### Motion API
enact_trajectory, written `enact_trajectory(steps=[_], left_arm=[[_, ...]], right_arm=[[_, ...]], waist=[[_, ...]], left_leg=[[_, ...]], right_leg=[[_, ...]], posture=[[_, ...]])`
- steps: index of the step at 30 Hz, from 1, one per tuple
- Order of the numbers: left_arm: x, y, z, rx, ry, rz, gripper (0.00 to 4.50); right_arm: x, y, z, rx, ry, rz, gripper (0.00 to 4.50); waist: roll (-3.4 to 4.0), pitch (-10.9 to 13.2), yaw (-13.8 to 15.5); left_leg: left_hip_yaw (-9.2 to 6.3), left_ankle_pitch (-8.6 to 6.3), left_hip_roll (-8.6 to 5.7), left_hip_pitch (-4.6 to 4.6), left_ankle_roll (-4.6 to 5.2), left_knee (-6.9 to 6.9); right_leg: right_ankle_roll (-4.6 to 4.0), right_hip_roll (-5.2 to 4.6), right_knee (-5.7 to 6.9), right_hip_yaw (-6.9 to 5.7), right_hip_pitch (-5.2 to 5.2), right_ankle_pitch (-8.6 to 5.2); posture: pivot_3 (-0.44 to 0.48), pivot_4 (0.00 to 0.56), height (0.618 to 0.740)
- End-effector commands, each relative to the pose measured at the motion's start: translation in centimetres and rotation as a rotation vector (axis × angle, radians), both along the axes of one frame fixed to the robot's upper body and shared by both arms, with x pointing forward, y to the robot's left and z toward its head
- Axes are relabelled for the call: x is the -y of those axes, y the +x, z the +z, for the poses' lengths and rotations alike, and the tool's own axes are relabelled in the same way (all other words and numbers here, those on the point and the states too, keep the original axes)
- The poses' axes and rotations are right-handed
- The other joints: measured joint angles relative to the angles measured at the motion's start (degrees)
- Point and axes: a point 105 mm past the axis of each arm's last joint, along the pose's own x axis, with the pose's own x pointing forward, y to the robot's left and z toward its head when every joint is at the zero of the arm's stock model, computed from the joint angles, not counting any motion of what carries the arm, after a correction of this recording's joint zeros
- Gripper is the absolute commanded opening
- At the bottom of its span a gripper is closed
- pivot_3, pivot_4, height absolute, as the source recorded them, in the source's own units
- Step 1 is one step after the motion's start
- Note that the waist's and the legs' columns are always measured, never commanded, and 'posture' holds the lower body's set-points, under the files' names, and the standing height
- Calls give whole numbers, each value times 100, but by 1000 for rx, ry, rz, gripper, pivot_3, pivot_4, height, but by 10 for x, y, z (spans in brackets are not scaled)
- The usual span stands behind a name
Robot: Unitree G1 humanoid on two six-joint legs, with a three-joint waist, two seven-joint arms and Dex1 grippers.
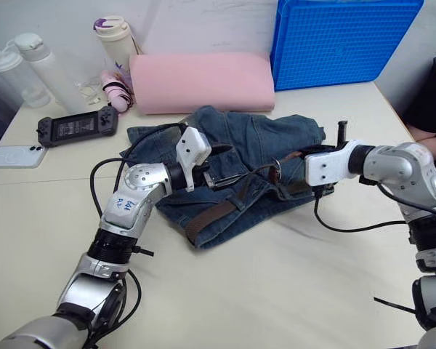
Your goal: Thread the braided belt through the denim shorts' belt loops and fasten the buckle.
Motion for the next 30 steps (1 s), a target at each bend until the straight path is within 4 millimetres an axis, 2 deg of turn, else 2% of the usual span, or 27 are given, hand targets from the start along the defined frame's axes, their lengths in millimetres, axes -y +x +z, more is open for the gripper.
enact_trajectory(steps=[1, 4, 10, 14, 16, 17, 21, 22, 26, 27, 30], left_arm=[[14, -8, 22, 66, -28, -42, 4474], [19, -7, 24, 77, -23, -35, 4474], [38, 3, 46, 157, -29, 34, 4474], [50, 4, 49, 172, -6, 37, 4474], [56, 4, 45, 178, 21, 33, 3901], [58, 4, 44, 176, 30, 36, 3782], [59, 6, 38, 161, 64, 56, 2186], [59, 7, 37, 157, 67, 59, 2003], [58, 8, 32, 129, 73, 67, 300], [59, 8, 31, 123, 73, 65, 39], [62, 8, 29, 93, 62, 59, 39]], right_arm=[[-9, -3, 41, 91, 82, 36, 0], [-18, -5, 45, 105, 66, 68, 0], [-44, -5, 47, 134, -69, 143, 0], [-50, -4, 44, 117, -81, 154, 0], [-50, -2, 43, 113, -80, 150, 0], [-49, -2, 43, 111, -77, 148, 0], [-46, -1, 41, 109, -72, 139, 0], [-45, -1, 40, 108, -71, 137, 0], [-43, -1, 39, 108, -65, 133, 0], [-43, -2, 40, 109, -60, 133, 0], [-46, -3, 42, 85, 19, 129, 0]], waist=[[0, 0, 6], [0, 0, 10], [0, 0, 7], [0, 0, 6], [0, 0, 5], [0, 0, 5], [0, 0, 6], [0, 0, 4], [0, 0, 9], [0, 0, 9], [0, 0, 5]], left_leg=[[-1, 0, 1, 0, 0, 0], [-3, 0, 1, -1, 0, 0], [-2, 0, 0, -6, 0, 1], [-1, 0, 0, -6, 0, 0], [0, 0, 0, -10, 0, -1], [0, 0, 0, -12, 0, -1], [1, 0, 0, -13, 0, 1], [0, 0, 0, -13, 0, 0], [1, 0, 0, -13, 0, 0], [0, 0, -1, -14, 0, 1], [1, 0, 0, -15, 0, 1]], right_leg=[[0, 1, -1, -1, 0, 0], [0, 1, -2, -3, 0, 0], [0, 2, 0, -3, -5, 0], [1, 2, -2, -2, -5, 0], [0, 2, -2, -2, -10, 0], [0, 2, -2, -2, -12, 0], [0, 2, 3, -1, -15, 0], [0, 2, 4, -1, -15, 0], [0, 2, 4, 0, -16, 0], [1, 1, 4, -1, -16, 0], [0, 2, 5, 0, -17, 0]], posture=[[0, 150, 740], [0, 150, 740], [0, 150, 740], [0, 150, 740], [0, 150, 740], [0, 150, 740], [0, 150, 740], [0, 150, 740], [0, 150, 740], [0, 150, 740], [0, 150, 740]])
